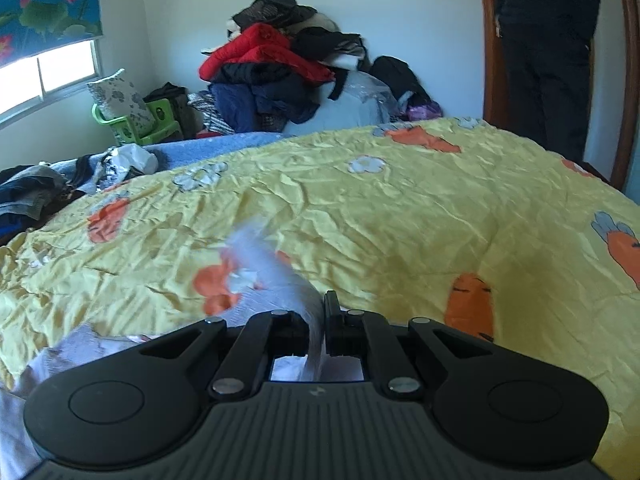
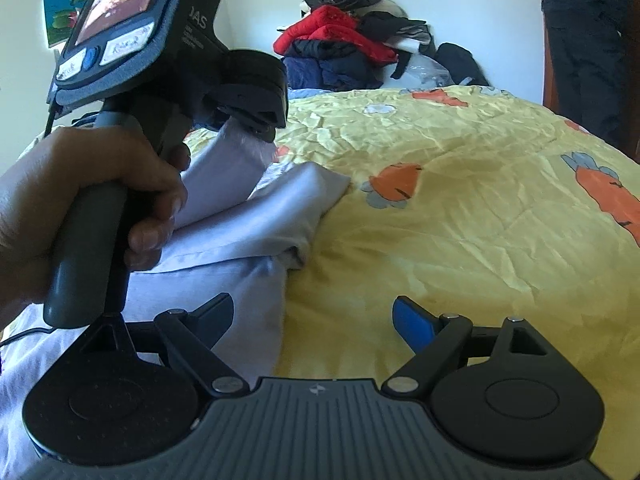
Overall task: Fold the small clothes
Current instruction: 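Open the left tool to release the sleeve onto the folded body, then move both open tools toward the sweater hem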
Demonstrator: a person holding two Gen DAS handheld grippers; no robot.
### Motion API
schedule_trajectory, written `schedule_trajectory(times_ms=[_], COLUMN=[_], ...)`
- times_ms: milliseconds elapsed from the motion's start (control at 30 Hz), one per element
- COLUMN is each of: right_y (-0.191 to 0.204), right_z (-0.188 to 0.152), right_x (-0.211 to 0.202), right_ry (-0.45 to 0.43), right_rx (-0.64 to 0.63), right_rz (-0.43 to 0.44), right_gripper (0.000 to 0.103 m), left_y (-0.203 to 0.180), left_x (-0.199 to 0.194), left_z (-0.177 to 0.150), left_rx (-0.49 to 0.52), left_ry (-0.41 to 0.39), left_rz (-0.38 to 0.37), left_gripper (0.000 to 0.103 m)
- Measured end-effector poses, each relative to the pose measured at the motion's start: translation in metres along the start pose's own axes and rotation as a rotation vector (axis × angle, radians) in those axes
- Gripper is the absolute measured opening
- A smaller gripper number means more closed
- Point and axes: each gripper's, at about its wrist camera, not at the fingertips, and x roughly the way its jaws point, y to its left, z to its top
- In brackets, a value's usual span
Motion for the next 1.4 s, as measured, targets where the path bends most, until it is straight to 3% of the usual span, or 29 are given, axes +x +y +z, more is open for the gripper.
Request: schedule_trajectory(times_ms=[333, 567, 767, 867, 1033, 1233, 1400], right_y=[-0.012, -0.015, -0.016, -0.017, -0.015, -0.008, 0.020], right_z=[-0.004, -0.005, -0.005, -0.005, -0.003, 0.007, 0.033], right_x=[-0.002, -0.001, -0.003, -0.005, -0.009, -0.010, -0.005], right_ry=[0.002, 0.004, 0.004, 0.003, -0.007, -0.037, -0.096], right_rx=[0.016, 0.021, 0.022, 0.023, 0.015, -0.006, -0.074], right_rz=[-0.021, -0.025, -0.039, -0.046, -0.052, -0.046, 0.014], right_gripper=[0.089, 0.089, 0.089, 0.089, 0.089, 0.089, 0.089], left_y=[-0.023, -0.027, -0.026, -0.013, 0.027, 0.088, 0.135], left_x=[0.005, 0.014, 0.007, 0.004, -0.020, -0.058, -0.072], left_z=[-0.010, -0.009, -0.005, -0.003, -0.008, -0.028, -0.045], left_rx=[0.056, 0.038, 0.058, 0.023, -0.058, -0.134, -0.194], left_ry=[0.017, 0.056, 0.044, 0.073, 0.051, 0.019, 0.024], left_rz=[-0.064, -0.113, -0.084, -0.062, -0.007, 0.108, 0.171], left_gripper=[0.006, 0.007, 0.010, 0.022, 0.072, 0.074, 0.074])
